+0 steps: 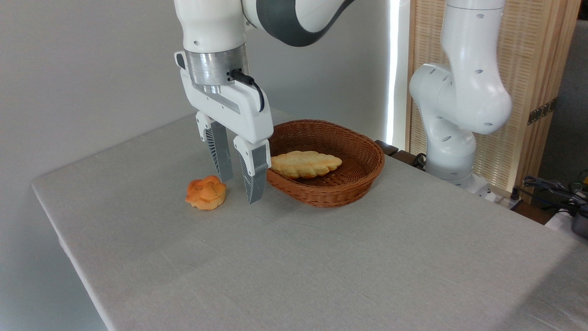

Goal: Put bread into the basket

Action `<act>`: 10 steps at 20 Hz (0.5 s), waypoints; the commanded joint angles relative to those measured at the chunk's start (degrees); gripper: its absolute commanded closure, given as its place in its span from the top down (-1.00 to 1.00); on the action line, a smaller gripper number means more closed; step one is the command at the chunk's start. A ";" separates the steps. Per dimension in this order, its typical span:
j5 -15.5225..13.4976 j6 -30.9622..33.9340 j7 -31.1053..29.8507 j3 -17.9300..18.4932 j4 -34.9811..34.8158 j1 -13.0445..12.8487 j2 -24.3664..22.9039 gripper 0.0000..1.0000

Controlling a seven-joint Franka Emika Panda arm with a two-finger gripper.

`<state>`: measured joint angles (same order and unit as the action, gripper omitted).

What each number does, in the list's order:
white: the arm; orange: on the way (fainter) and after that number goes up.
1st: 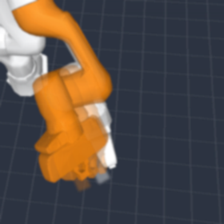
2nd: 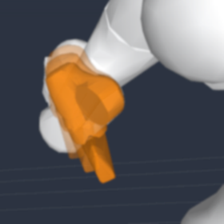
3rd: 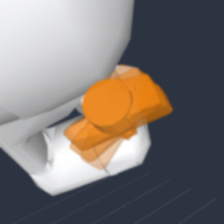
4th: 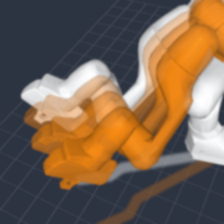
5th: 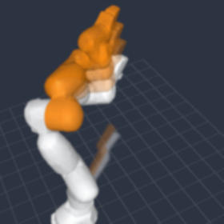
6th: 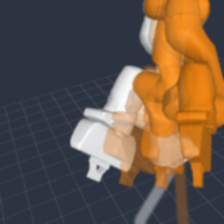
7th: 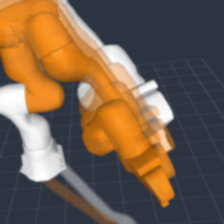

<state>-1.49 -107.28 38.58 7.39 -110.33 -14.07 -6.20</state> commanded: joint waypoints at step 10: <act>-0.44 1.02 1.32 2.01 3.19 -0.69 1.01 1.00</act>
<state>-1.51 -107.28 38.78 8.55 -108.61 -14.11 -6.02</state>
